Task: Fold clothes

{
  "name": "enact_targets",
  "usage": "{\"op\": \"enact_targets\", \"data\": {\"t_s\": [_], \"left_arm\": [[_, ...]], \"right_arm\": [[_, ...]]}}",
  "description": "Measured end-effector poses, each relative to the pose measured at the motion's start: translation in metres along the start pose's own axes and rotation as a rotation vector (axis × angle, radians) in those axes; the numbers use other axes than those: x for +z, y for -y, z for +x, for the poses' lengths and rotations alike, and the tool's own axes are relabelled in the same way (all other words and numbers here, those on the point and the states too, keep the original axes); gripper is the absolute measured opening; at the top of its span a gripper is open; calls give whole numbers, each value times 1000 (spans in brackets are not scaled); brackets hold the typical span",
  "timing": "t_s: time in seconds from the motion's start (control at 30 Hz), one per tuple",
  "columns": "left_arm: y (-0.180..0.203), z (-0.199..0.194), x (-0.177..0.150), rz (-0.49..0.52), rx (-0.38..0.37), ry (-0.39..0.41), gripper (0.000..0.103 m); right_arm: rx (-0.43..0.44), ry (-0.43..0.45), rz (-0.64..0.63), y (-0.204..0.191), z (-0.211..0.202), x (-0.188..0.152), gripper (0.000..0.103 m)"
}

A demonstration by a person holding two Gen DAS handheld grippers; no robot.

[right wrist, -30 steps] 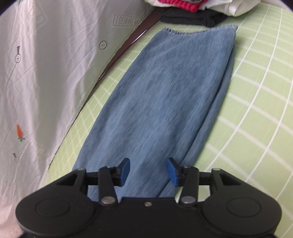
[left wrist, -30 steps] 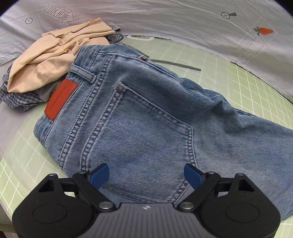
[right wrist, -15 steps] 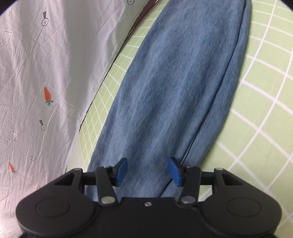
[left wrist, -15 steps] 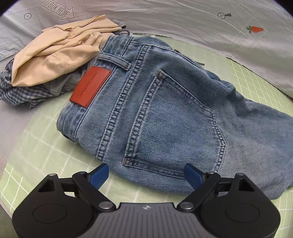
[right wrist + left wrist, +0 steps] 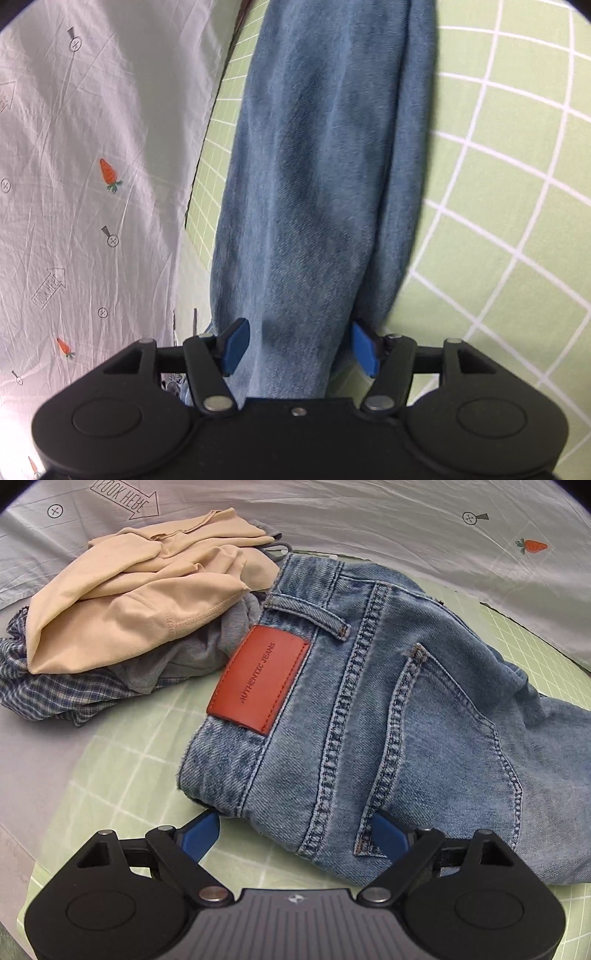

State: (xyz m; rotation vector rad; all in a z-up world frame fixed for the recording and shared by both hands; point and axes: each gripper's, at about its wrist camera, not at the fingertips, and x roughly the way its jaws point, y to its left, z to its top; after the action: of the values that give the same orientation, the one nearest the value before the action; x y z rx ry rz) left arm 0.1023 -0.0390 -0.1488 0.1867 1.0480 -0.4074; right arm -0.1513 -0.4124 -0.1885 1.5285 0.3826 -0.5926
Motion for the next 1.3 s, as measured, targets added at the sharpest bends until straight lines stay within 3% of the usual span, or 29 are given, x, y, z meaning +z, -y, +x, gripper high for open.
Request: {"op": "enact_targets", "data": {"t_s": [0.13,0.27,0.3,0.4,0.7,0.83,1.0,1.13,1.17,1.3], "left_arm": [[1,10,7,17,-14,-10,93],[-5,16,11,-9,-38,-22,95],[-6,17,11,-14,-43,-23,96],[-8,18,12,-20,-49,-25,96],[-16,13,7,-36,-45,-23,95],[-22,8,1,-44,-36,-24,95],[-27,4,-7,-40,-38,-26,95],[-28,-2,-9,-25,-28,-9,95],[-29,-3,-9,-28,-28,-6,95],[-33,-5,-9,-34,-31,2,95]], "right_arm": [[109,17,-106,-34,6,0,63],[235,-10,-86,-47,19,7,74],[224,-24,-81,-49,25,9,74],[56,-77,-102,-45,43,3,74],[56,-146,-62,-33,47,-22,73],[-40,-114,-48,-22,35,-26,73],[17,-87,-19,-17,36,-22,74],[177,-84,-95,-35,36,-25,74],[181,-84,-122,-40,37,-26,75],[36,-109,-187,-44,56,-28,74]]}}
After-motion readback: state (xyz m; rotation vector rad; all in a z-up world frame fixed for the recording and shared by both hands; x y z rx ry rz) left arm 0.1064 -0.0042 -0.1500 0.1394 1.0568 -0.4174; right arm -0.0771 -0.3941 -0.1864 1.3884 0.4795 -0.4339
